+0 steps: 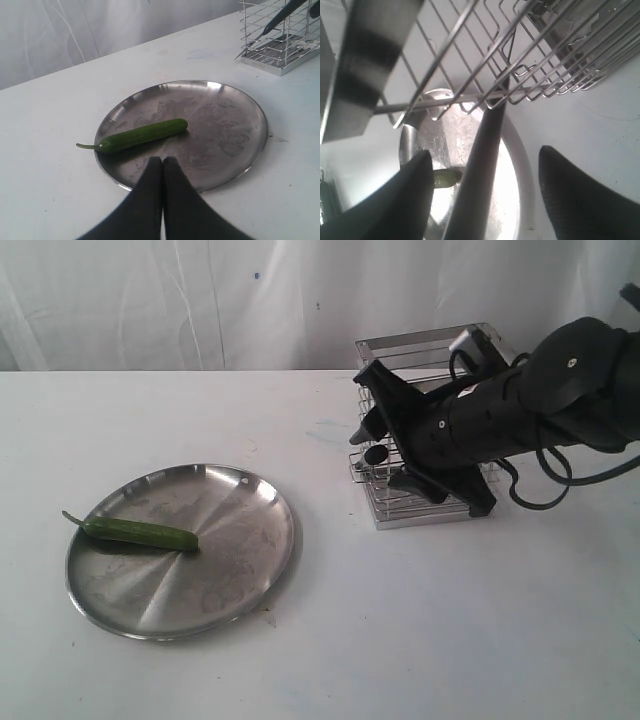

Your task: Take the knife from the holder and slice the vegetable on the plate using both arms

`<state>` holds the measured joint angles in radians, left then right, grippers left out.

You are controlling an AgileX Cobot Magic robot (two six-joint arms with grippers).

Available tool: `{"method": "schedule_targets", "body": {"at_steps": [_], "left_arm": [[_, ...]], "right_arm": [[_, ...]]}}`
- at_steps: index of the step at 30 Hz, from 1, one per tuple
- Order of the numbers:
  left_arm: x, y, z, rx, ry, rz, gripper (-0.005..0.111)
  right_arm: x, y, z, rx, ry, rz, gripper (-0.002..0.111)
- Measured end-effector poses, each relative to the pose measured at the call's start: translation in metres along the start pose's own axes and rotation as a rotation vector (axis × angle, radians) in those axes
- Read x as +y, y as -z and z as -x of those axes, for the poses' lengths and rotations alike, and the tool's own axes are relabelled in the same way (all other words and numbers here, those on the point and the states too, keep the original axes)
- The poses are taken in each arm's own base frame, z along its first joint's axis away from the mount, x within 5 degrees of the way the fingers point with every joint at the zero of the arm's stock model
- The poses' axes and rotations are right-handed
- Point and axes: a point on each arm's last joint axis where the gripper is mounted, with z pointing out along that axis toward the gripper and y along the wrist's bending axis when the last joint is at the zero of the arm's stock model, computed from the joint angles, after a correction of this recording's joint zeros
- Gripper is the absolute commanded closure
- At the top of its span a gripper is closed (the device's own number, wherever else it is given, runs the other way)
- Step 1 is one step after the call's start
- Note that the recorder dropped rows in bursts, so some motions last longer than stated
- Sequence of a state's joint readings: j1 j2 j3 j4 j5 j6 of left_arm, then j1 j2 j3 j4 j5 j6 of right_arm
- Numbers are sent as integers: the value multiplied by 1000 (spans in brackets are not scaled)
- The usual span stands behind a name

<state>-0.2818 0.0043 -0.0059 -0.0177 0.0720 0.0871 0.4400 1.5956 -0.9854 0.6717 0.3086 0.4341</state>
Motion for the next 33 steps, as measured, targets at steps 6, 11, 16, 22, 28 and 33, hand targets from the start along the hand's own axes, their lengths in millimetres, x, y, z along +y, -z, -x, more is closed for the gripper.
{"method": "schedule_targets", "body": {"at_steps": [6,11,16,22,28,33], "left_arm": [[0,0,0,0,0,0,107],[0,0,0,0,0,0,107],[0,0,0,0,0,0,107],[0,0,0,0,0,0,107],[0,0,0,0,0,0,107],[0,0,0,0,0,0,107]], "right_arm": [[-5,-11,0,9,3,-24,52],[4,-14,5,5,15,-6,52],[4,-19,6,15,16,-16,72],[3,-21,4,33,12,-24,82],[5,-21,5,35,63,-21,82],[9,-17,11,61,211,-25,82]]}}
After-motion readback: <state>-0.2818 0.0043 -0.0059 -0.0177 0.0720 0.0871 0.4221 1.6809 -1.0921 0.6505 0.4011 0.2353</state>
